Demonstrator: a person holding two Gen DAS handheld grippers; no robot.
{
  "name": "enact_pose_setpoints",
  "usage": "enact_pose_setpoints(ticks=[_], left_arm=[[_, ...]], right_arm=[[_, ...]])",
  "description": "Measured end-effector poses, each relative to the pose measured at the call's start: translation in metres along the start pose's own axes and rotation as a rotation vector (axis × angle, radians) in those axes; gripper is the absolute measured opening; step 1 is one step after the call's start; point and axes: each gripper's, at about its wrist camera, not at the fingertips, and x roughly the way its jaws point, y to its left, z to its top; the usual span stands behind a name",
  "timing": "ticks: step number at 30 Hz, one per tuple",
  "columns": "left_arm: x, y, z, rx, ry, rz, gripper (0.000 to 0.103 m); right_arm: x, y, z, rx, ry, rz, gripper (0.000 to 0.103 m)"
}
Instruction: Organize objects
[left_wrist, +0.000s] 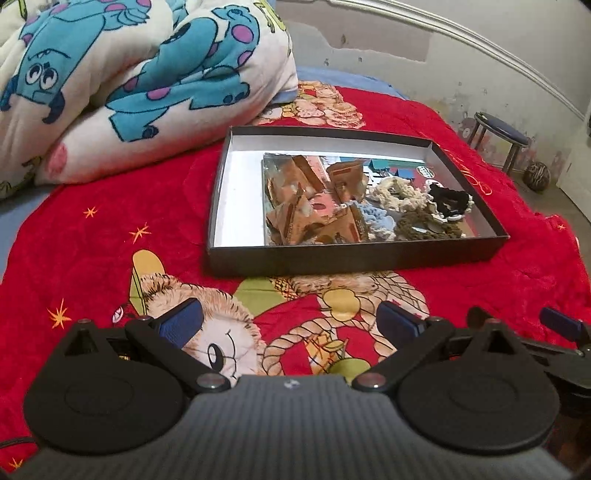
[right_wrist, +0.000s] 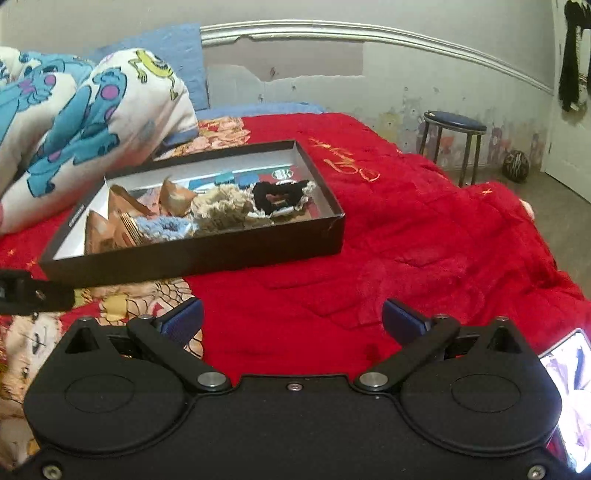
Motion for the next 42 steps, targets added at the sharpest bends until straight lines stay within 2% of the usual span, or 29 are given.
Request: enact_pose_setpoints(ticks=[5,11,14,18,23,26,28,36,42], left_arm=[[0.014,0.000,-0.011,0.009,-0.011,0.027,0.103],[0.031,-0.006,-0.045,0.086,0.008,0.060,0.103],[0.027,-0.003,-0.066,0.045,-0.082,0.044,0.103],[0.020,-0.006,-0.071,0.048,-0.090,0.042,0.103],[0.022,-0.001,-0.076,0.030,-0.107,0.019,0.103],[0.024,0.001,-0.076,0.027,-0.115,0.006,0.103],[0.026,-0.002,-0.077,0.044,-0.119,0.013,0.103],[0.025,-0.002,-0.077,0.046,-0.121,0.016,0.103],[0.029,-0.010,-0.075,0.072,-0.134,0.045,0.103]], right_arm=[[0.028,-0.003,-0.015,0.021,0.108,-0.017,0.103],[0.034,0.009,-0.025,-0.037,0.062,-0.067,0.103],[0.031,0.011,-0.028,-0.033,0.063,-0.060,0.103],[0.021,0.015,-0.033,-0.043,0.076,-0.053,0.103],[0.026,0.038,-0.031,-0.137,0.081,-0.150,0.103],[0.021,0.051,-0.041,-0.197,0.012,-0.201,0.103],[0.022,0.055,-0.040,-0.217,0.017,-0.215,0.103],[0.021,0.042,-0.036,-0.172,0.033,-0.180,0.103],[0.025,0.021,-0.035,-0.067,0.057,-0.098,0.103]])
